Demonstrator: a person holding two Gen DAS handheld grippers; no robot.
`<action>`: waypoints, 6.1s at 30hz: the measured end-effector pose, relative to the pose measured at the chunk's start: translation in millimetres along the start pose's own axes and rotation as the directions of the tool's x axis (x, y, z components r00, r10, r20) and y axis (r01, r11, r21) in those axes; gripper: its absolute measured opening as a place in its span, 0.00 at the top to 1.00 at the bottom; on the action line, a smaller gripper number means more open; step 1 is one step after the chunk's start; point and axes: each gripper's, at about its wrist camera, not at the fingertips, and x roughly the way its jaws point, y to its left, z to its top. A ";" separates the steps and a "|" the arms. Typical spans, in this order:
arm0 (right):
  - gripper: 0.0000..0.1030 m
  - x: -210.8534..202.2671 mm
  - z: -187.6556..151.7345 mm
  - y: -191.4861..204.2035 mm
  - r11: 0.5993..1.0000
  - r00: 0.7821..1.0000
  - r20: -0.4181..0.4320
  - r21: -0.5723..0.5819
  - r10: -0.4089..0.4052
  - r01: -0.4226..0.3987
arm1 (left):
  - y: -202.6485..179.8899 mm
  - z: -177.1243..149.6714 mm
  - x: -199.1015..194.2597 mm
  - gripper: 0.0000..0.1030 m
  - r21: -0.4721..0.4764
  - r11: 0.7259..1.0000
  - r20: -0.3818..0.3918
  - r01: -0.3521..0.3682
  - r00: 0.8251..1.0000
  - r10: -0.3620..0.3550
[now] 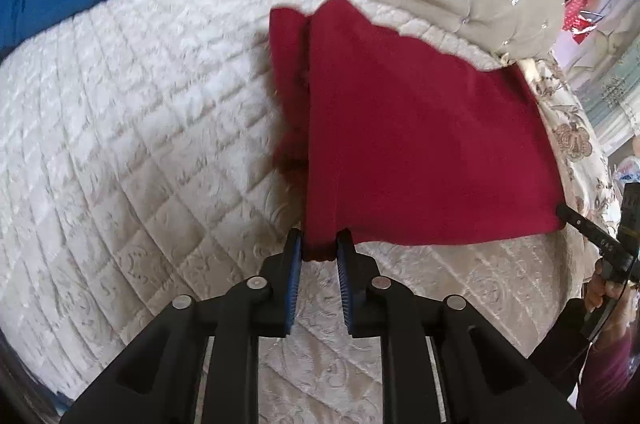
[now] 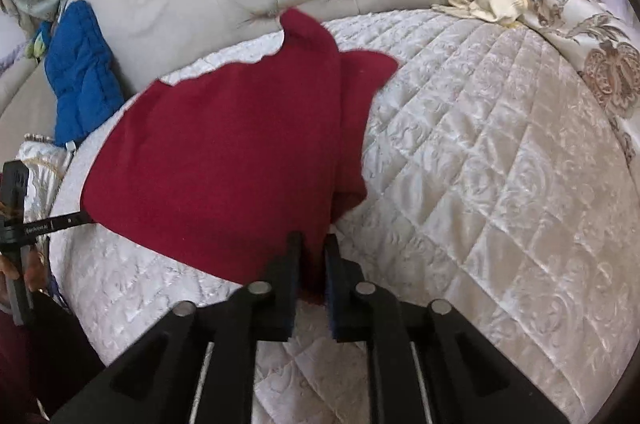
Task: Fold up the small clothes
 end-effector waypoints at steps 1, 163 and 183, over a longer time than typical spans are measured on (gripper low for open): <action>0.74 -9.6 5.9 0.1 1.000 0.999 0.034 0.005 -0.023 0.023 | -1.0 2.3 -4.8 1.00 -0.005 1.000 0.022 -0.013 1.000 0.013; 0.79 165.3 158.5 231.9 0.950 0.959 -0.190 -0.191 0.212 -0.248 | -46.5 52.8 16.3 0.99 -0.075 0.990 0.086 0.116 0.990 -0.109; 0.81 42.0 177.2 40.9 0.995 0.996 -0.017 -0.052 0.083 -0.084 | -262.2 51.1 28.9 1.00 0.251 0.939 0.033 0.236 0.967 -0.253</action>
